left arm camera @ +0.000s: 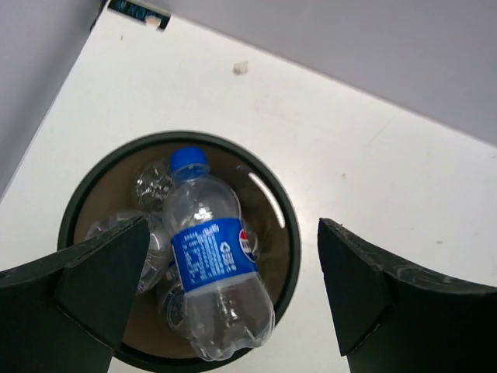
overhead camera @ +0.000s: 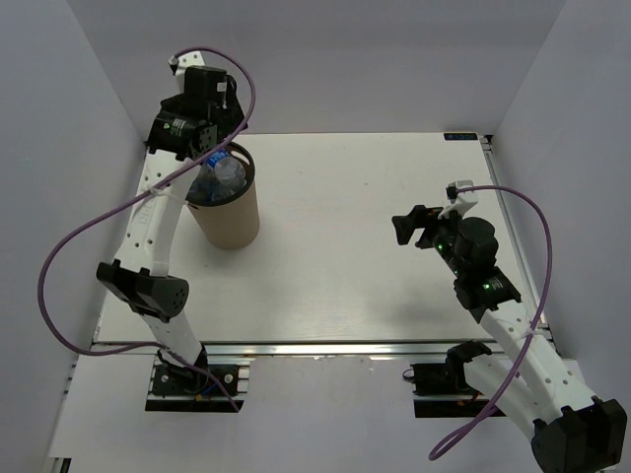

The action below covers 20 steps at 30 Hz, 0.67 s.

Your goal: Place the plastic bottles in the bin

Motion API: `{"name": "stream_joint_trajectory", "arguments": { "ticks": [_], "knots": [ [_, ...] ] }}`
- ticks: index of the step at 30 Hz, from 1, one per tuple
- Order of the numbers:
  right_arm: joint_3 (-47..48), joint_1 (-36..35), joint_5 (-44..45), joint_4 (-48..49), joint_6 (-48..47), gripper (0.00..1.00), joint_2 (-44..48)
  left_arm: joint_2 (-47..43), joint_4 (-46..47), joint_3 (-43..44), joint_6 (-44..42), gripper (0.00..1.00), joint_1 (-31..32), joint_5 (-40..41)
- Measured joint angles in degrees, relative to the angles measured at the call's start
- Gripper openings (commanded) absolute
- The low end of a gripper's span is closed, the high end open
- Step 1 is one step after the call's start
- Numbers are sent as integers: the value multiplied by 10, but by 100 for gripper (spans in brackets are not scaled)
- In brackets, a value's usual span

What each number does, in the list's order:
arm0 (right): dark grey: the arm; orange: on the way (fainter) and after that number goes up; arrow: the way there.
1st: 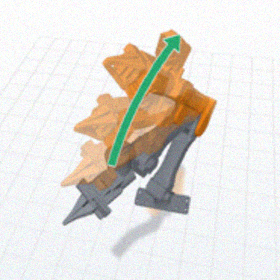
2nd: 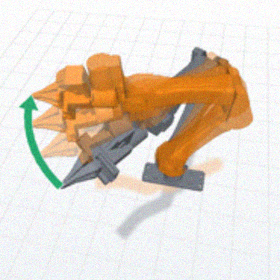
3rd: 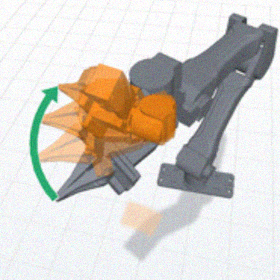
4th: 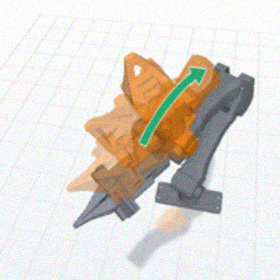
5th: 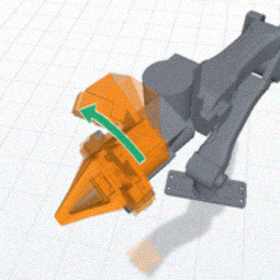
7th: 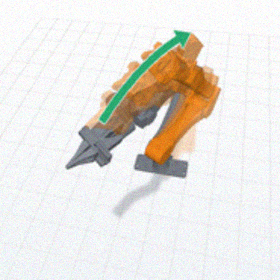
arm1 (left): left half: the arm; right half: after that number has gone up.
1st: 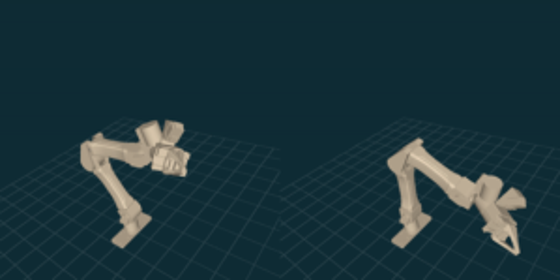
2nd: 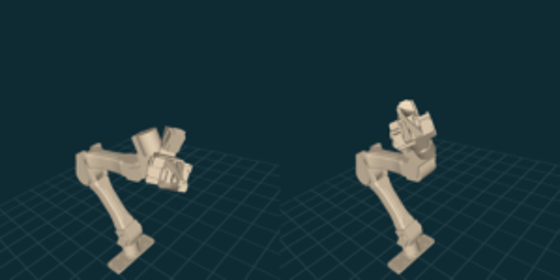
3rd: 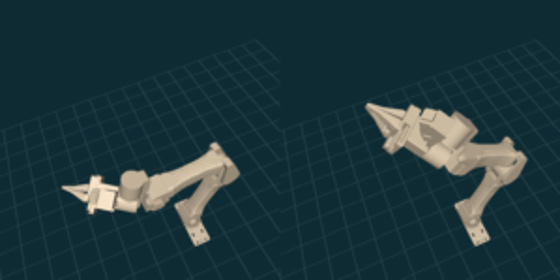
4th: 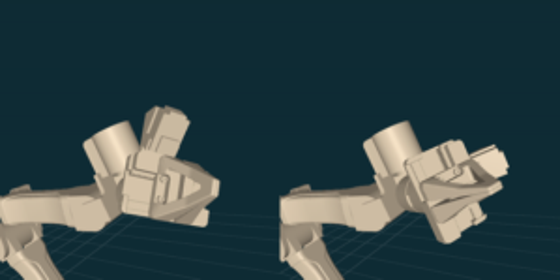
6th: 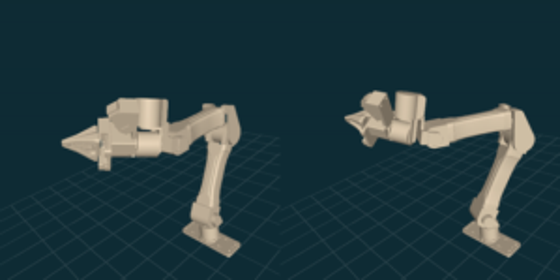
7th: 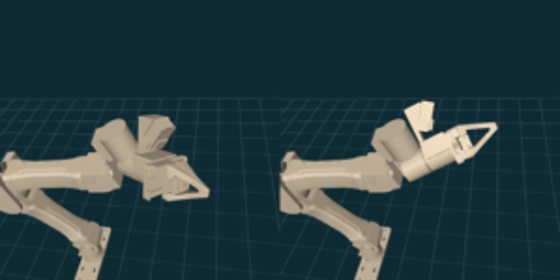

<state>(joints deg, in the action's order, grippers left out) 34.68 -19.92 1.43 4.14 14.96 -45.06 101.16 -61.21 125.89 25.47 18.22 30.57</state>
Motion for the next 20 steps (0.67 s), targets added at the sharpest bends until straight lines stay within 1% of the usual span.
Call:
{"name": "stream_joint_trajectory", "arguments": {
  "ticks": [4,6,8,9,11,13,15,17,20],
  "knots": [
    [0,0,0,0,0,89,0,-28,12,10,-13,98,0,2],
    [0,0,1,0,0,89,0,-49,18,-4,-17,98,-1,19],
    [0,0,1,-1,0,89,0,-72,21,-26,-17,98,-19,30],
    [0,0,0,-2,1,89,0,-86,26,-44,-13,98,-41,28],
    [0,0,-2,-3,1,89,0,-113,40,-89,-1,98,-114,23],
    [0,0,-4,-2,2,89,0,-147,63,-164,24,98,-203,31],
    [0,0,-5,-2,1,89,0,-184,88,-241,39,98,-270,28],
    [0,0,-5,-2,0,90,0,-220,96,-298,51,98,-312,12],
    [0,0,-5,-1,-1,89,0,-256,101,-320,69,98,-335,3]
  ]
}}
